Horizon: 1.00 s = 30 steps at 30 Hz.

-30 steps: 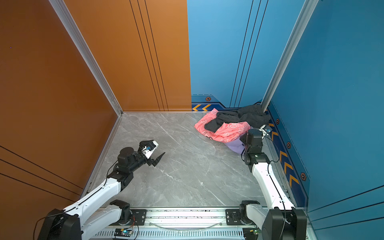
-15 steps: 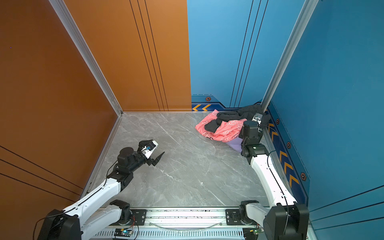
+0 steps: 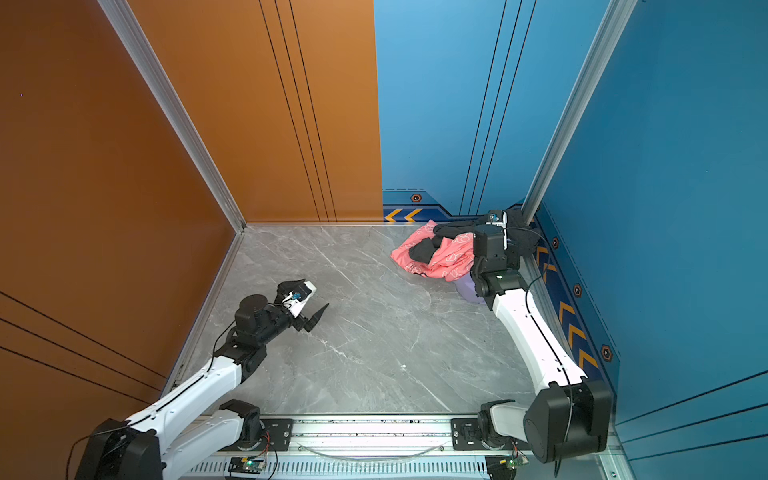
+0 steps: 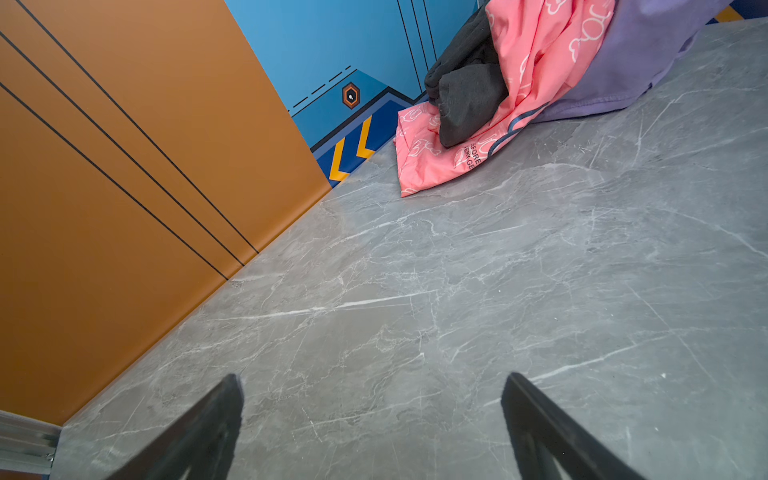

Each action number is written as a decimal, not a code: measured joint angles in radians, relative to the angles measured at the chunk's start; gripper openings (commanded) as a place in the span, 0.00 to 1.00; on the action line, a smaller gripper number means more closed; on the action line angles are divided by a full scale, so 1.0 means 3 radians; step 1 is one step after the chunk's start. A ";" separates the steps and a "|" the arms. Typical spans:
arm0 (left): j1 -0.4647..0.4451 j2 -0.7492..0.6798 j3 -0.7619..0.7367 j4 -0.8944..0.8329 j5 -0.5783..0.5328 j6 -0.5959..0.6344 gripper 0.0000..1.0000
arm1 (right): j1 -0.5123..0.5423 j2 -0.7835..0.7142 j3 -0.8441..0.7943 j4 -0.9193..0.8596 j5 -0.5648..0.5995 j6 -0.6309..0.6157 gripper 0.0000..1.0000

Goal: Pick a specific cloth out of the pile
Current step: 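Lift the lavender shirt with the right gripper, pulling it up from the pile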

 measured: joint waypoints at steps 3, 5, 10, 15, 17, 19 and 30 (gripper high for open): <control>0.0000 0.0000 0.0000 0.0000 -0.0009 0.0000 0.98 | 0.0004 0.0050 0.0191 -0.0031 0.0000 -0.0018 0.00; 0.0000 0.0000 -0.0001 0.0000 -0.0013 0.0000 0.98 | 0.0013 0.0092 0.0331 -0.0050 -0.0001 -0.0025 0.00; 0.0000 0.0000 -0.0018 -0.0001 -0.0033 0.0001 0.98 | 0.0022 0.0223 0.0679 -0.0109 -0.0004 -0.0034 0.00; 0.0000 0.0000 -0.0023 -0.0001 -0.0034 0.0000 0.98 | 0.0022 0.0416 0.1150 -0.0228 -0.0022 -0.0092 0.00; 0.0000 0.0000 -0.0023 -0.0001 -0.0036 0.0000 0.98 | 0.0022 0.0497 0.1354 -0.0268 -0.0046 -0.0090 0.00; 0.0000 0.0000 -0.0024 -0.0001 -0.0034 0.0000 0.98 | 0.0018 0.0551 0.1532 -0.0318 -0.0093 -0.0074 0.00; -0.0003 0.0000 -0.0037 -0.0001 -0.0036 0.0001 0.98 | 0.0020 0.0687 0.1993 -0.0577 -0.0621 0.0267 0.00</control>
